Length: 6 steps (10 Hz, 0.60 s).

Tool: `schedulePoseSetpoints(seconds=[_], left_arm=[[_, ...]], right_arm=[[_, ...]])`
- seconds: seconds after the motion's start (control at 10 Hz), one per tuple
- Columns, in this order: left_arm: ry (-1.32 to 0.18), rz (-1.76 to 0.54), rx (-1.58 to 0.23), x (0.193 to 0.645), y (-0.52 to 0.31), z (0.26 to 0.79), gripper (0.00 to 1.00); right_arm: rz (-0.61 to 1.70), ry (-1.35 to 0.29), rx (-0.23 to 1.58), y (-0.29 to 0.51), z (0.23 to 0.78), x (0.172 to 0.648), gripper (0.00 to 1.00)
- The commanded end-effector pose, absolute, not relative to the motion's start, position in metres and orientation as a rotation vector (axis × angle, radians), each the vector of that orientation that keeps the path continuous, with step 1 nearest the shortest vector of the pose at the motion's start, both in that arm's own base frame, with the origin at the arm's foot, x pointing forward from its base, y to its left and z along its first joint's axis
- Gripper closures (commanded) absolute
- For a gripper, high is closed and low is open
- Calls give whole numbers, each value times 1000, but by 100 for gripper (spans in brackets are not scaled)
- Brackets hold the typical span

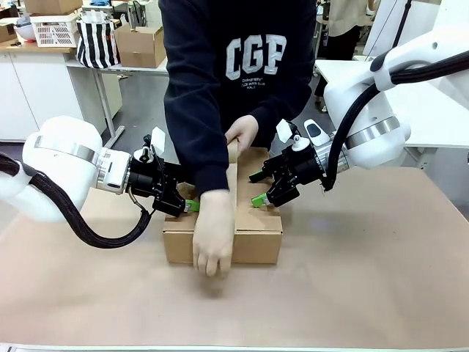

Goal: Pack the gift set into the box.
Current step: Press and hold the closed box until the human finishes sealing it.

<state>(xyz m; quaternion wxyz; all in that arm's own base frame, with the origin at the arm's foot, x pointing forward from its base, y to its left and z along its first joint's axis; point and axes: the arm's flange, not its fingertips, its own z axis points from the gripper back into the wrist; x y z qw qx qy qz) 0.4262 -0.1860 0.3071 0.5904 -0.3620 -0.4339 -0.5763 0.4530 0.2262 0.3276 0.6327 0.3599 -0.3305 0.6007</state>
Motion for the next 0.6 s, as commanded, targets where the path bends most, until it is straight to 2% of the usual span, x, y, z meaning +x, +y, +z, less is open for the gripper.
schedulePoseSetpoints(seconds=[0.0,0.5], left_arm=[[-1030,-1347,-827,420,-185,301,0],[-1030,-1347,-827,420,-185,301,0]], right_arm=[[1372,-755,825,226,327,453,0],[1372,-755,825,226,327,453,0]])
